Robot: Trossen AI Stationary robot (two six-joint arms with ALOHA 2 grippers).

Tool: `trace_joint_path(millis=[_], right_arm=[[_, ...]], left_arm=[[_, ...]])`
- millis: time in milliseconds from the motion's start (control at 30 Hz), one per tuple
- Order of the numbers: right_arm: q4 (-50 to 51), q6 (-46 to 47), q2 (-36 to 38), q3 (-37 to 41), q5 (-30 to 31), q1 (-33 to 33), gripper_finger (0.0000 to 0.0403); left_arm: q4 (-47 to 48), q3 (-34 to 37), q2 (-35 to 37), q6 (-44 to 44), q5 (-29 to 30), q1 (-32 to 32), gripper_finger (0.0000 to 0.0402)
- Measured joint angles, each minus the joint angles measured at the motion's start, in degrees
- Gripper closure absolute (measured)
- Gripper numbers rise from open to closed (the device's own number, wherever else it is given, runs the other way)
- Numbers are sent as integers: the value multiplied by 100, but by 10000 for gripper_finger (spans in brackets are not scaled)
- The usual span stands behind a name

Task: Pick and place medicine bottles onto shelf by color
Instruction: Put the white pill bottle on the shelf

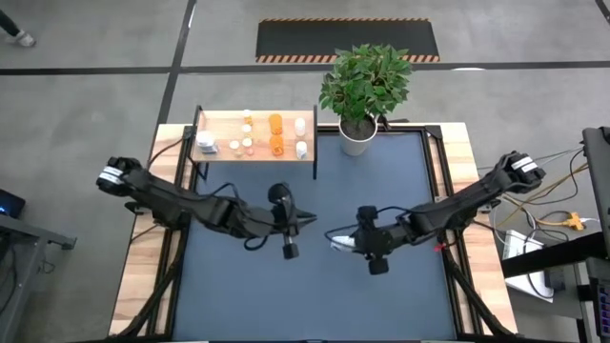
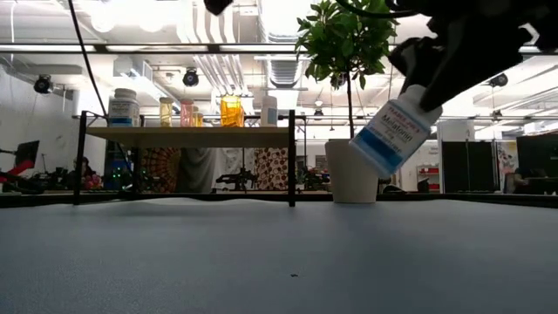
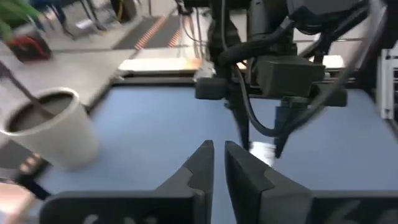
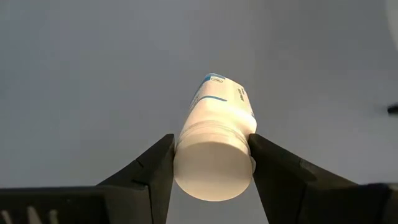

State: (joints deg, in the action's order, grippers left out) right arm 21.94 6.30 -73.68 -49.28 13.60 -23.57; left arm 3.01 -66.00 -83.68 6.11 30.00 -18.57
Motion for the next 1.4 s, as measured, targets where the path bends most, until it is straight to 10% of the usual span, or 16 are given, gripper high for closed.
trace_joint_path(millis=[600,1400], right_arm=[[-383,-985,-772,-476,-89,-2,229],[-2075,-1883,-711,-520,-169,11,229]], left_arm=[[-6,-37,-644,1309,-800,-144,184],[663,4,-660,740,-1126,-479,171]])
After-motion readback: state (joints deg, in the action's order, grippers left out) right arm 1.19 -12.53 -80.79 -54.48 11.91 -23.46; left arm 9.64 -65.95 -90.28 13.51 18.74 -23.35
